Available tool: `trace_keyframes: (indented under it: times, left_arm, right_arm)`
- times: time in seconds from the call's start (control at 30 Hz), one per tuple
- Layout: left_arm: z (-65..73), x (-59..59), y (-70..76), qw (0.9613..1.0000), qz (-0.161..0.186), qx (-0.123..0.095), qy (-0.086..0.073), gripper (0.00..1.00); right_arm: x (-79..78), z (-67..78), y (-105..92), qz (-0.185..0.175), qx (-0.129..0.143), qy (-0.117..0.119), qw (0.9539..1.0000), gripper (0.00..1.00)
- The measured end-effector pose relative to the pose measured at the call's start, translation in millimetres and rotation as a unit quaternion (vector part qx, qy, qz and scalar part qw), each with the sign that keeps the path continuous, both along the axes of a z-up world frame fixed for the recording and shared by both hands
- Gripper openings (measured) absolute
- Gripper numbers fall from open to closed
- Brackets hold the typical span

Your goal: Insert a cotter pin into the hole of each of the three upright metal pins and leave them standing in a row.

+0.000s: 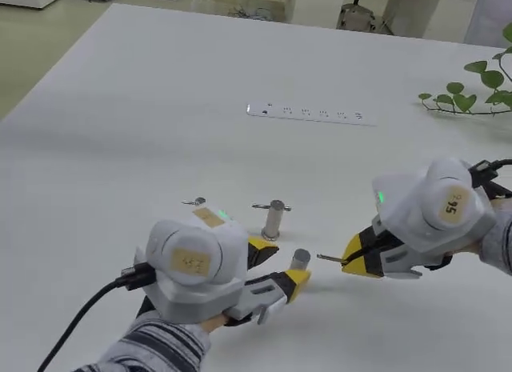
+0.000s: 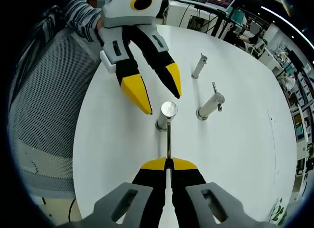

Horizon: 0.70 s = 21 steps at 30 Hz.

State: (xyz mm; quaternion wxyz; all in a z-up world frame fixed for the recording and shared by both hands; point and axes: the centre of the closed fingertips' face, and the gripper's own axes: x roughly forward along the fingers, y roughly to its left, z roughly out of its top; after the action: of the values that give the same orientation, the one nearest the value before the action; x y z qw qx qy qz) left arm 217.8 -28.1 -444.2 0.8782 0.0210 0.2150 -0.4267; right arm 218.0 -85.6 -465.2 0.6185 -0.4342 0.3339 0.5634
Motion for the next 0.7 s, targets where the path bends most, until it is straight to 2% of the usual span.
trace_keyframes:
  times: [0.1,0.37,0.47,0.7]
  left_arm:
    - [-5.0,0.1,-4.5,0.9999,-0.005,0.013,-0.002,0.25]
    - [-16.7,4.4,-10.3,0.9992,-0.006,0.040,-0.005,0.18]
    - [-17.5,6.2,-10.6,0.9986,-0.005,0.050,-0.015,0.15]
    - [-18.5,7.9,-15.5,0.9989,-0.006,0.045,-0.012,0.13]
  right_arm:
    - [-0.3,-2.3,1.7,0.004,-0.001,0.002,1.0000,0.00]
    - [1.0,-4.5,7.4,0.012,-0.004,0.006,0.9999,0.00]
    - [1.1,-3.2,9.3,0.015,-0.003,0.006,0.9999,0.00]
    - [-0.4,-3.1,10.5,0.018,-0.011,0.010,0.9997,0.00]
